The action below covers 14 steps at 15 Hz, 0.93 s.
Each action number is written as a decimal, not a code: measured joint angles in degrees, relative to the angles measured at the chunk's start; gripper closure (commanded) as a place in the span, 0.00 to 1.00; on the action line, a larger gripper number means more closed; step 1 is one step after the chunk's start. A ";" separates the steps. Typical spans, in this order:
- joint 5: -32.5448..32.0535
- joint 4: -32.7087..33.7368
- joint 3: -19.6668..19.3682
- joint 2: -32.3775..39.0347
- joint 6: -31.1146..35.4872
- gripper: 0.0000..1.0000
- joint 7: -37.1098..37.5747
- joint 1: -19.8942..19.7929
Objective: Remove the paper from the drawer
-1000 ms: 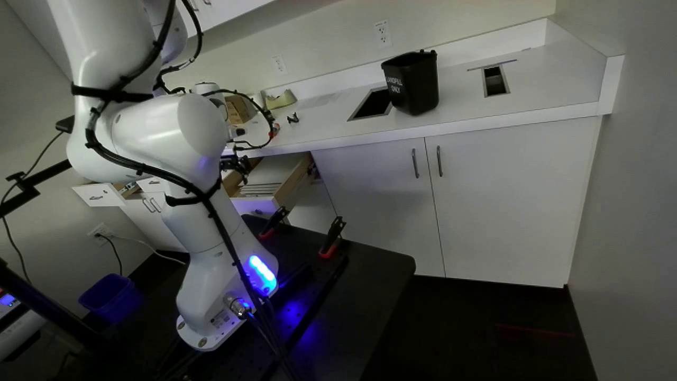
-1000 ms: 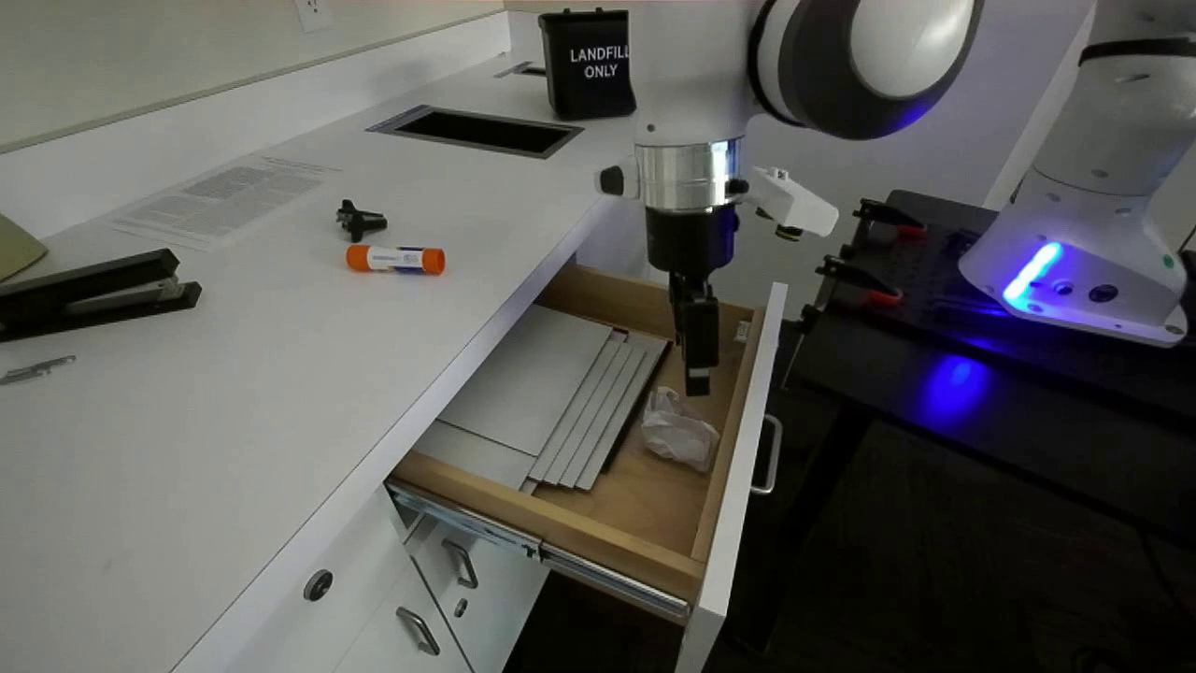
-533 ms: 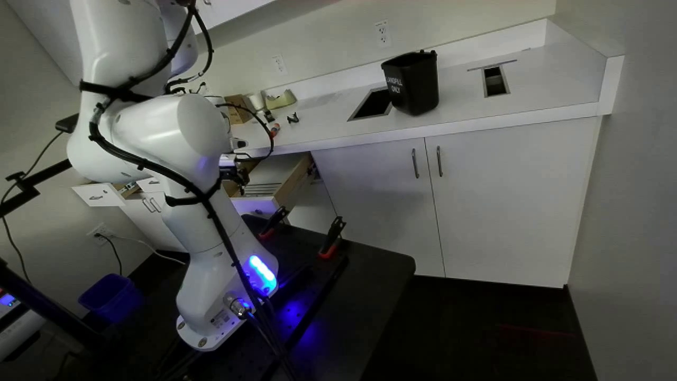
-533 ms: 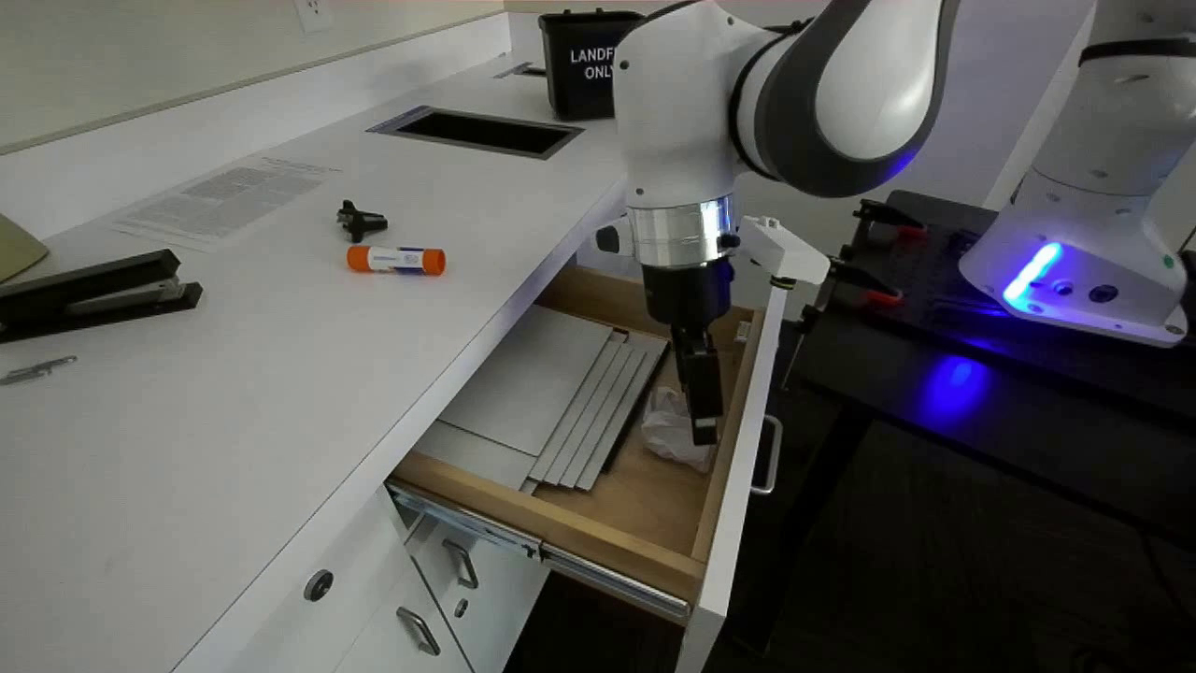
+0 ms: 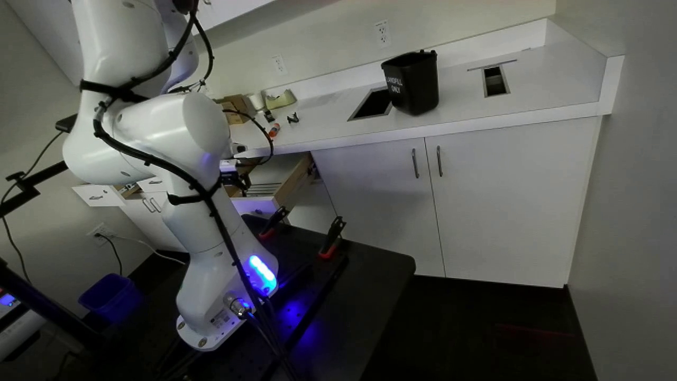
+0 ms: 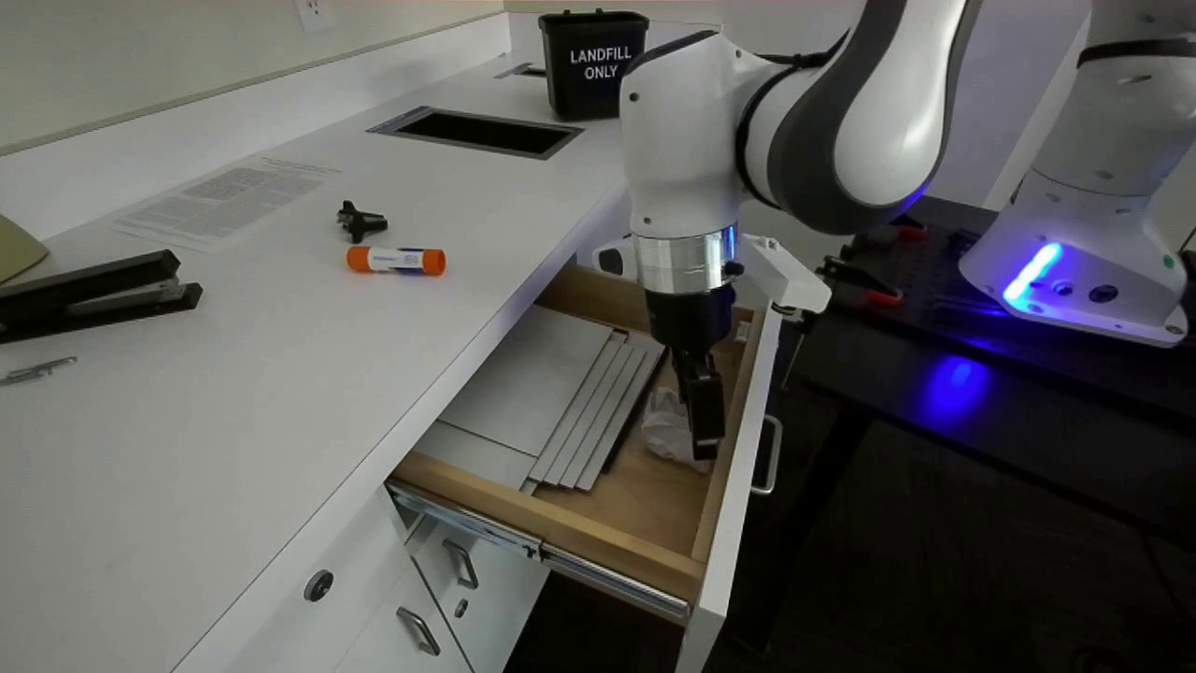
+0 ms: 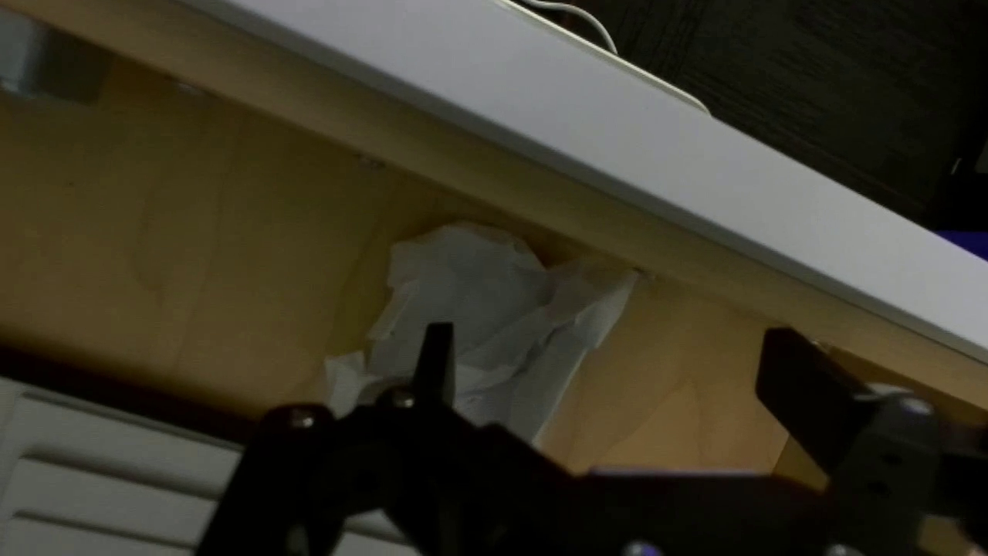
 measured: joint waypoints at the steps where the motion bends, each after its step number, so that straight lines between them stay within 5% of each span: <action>1: -1.11 0.00 -1.20 0.13 0.93 0.00 1.08 1.32; 4: -4.91 0.01 -5.77 1.17 4.29 0.00 4.63 5.99; 5: -5.76 0.08 -7.40 1.63 5.24 0.25 5.61 7.64; 14: -6.94 2.55 -14.47 4.01 7.01 0.87 6.89 15.66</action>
